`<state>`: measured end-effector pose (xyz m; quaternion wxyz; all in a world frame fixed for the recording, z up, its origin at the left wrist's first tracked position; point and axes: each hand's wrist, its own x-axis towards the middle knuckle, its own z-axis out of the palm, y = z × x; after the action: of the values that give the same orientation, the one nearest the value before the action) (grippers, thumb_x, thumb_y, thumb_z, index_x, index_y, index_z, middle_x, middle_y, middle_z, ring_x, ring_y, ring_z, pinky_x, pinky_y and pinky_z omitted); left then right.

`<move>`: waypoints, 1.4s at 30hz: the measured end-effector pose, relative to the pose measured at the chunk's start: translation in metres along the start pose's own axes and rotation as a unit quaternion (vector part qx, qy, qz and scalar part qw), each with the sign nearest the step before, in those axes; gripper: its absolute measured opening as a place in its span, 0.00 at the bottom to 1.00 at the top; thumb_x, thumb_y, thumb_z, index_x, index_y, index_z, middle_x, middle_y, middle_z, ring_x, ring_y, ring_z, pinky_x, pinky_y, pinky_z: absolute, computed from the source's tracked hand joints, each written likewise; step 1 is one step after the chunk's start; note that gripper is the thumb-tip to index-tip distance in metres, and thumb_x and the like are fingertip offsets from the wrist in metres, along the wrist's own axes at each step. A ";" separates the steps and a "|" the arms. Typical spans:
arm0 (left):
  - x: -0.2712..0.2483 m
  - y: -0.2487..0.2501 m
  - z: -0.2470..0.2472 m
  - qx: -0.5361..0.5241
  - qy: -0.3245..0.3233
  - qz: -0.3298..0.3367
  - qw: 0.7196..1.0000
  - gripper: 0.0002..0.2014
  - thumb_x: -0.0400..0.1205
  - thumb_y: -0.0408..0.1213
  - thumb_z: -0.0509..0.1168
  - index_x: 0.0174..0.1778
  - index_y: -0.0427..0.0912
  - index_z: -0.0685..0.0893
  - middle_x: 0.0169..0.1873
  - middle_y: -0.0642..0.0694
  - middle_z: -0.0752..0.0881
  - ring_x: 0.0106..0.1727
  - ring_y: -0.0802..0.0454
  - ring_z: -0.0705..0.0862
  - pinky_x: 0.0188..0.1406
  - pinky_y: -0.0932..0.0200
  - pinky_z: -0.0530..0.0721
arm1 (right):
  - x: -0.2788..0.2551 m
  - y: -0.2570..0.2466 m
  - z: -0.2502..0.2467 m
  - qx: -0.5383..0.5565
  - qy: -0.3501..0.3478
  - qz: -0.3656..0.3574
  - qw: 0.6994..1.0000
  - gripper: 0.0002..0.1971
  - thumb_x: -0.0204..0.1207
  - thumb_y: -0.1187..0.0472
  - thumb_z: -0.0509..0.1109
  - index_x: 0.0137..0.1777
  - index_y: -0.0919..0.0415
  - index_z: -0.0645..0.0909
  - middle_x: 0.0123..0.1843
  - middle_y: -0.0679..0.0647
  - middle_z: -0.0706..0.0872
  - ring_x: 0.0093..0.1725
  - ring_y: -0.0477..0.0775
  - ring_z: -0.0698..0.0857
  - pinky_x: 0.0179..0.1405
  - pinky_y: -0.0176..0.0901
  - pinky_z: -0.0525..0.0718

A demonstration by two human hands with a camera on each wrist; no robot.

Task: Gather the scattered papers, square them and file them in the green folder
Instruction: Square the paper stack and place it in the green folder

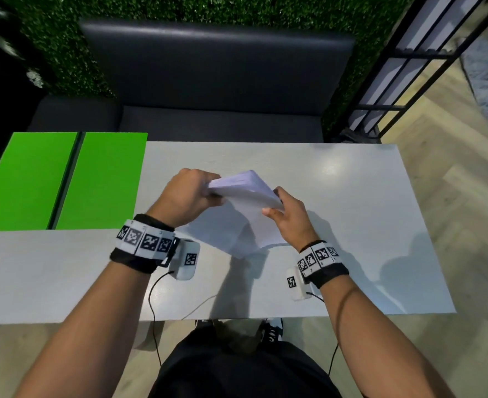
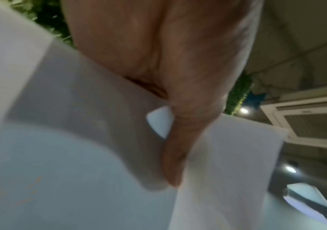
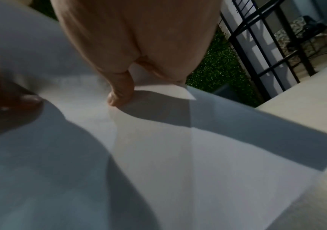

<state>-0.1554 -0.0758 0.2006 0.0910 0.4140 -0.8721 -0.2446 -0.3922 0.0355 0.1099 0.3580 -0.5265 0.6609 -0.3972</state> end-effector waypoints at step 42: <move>-0.069 -0.081 0.168 -0.501 0.111 -0.326 0.794 0.20 0.72 0.32 0.77 0.59 0.34 0.86 0.50 0.43 0.90 0.50 0.46 0.84 0.49 0.51 0.81 | -0.036 0.084 0.016 0.186 0.189 0.191 0.945 0.11 0.79 0.73 0.73 0.56 0.59 0.82 0.48 0.50 0.87 0.47 0.46 0.86 0.52 0.35 0.83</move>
<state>-0.1168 -0.0077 0.0177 0.2971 0.5947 -0.4244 -0.6148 -0.4056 0.0798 0.0289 0.3871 -0.2297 0.7191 -0.5294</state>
